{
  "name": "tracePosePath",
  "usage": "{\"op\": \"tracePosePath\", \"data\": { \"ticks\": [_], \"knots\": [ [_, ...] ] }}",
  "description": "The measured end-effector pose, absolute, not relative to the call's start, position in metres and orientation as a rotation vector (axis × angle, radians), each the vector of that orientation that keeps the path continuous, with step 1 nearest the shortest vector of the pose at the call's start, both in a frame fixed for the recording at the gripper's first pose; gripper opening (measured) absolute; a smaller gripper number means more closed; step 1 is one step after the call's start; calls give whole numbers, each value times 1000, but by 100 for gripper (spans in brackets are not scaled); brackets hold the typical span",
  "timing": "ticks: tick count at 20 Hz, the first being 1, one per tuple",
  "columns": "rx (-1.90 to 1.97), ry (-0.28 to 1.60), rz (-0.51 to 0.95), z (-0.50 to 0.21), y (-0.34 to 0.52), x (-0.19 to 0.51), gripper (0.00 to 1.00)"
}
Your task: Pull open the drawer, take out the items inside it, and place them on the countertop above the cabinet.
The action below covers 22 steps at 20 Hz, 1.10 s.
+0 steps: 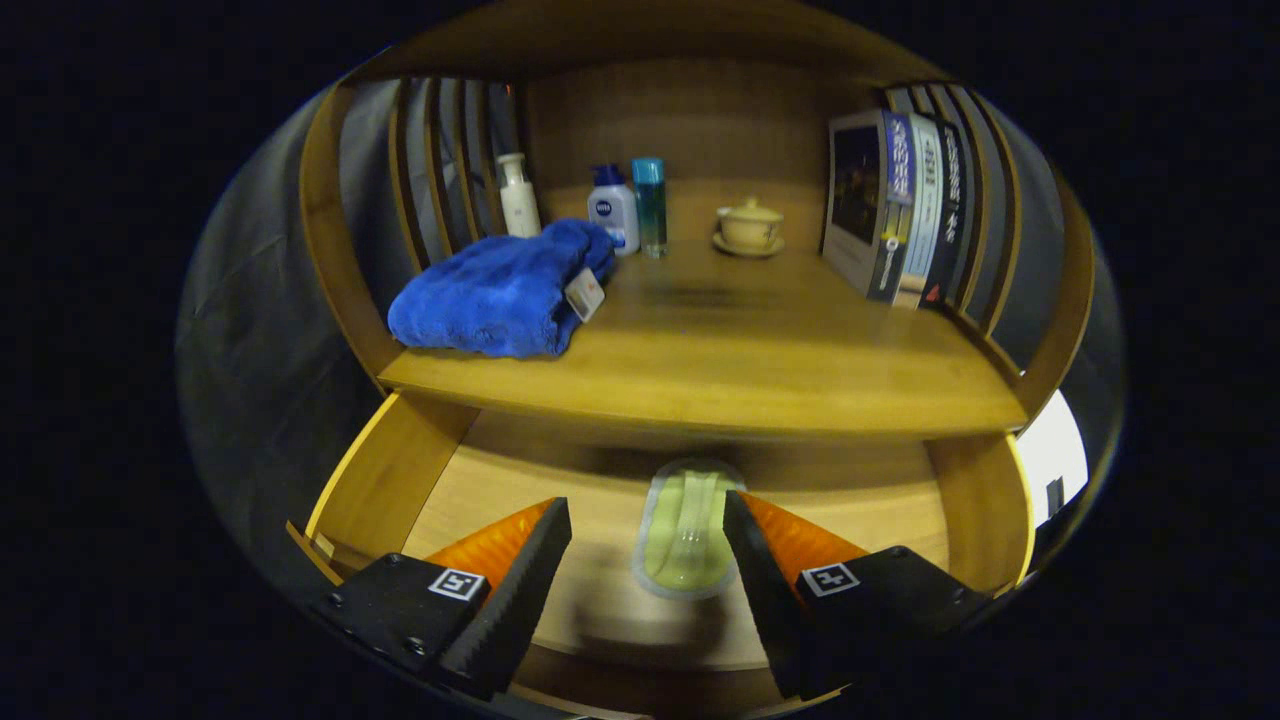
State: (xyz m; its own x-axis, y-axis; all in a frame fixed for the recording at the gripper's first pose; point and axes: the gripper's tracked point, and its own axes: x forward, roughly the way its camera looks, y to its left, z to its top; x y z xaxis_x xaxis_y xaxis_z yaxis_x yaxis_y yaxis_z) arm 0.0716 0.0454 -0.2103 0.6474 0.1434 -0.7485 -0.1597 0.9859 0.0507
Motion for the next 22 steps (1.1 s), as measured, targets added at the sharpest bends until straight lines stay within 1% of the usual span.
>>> {"op": "tracePosePath", "data": {
  "ticks": [3,6,10,11,12,15,19,22],
  "knots": [
    [0,949,167,-233,50,74,95],
    [-12,957,140,-237,46,83,93],
    [0,1023,121,-256,43,76,84],
    [-10,1043,112,-261,40,72,76],
    [-28,1000,95,-259,35,79,67],
    [15,1009,99,-260,34,77,28],
    [30,1005,121,-257,32,72,26],
    [76,965,182,-240,44,68,26]
  ]
}}
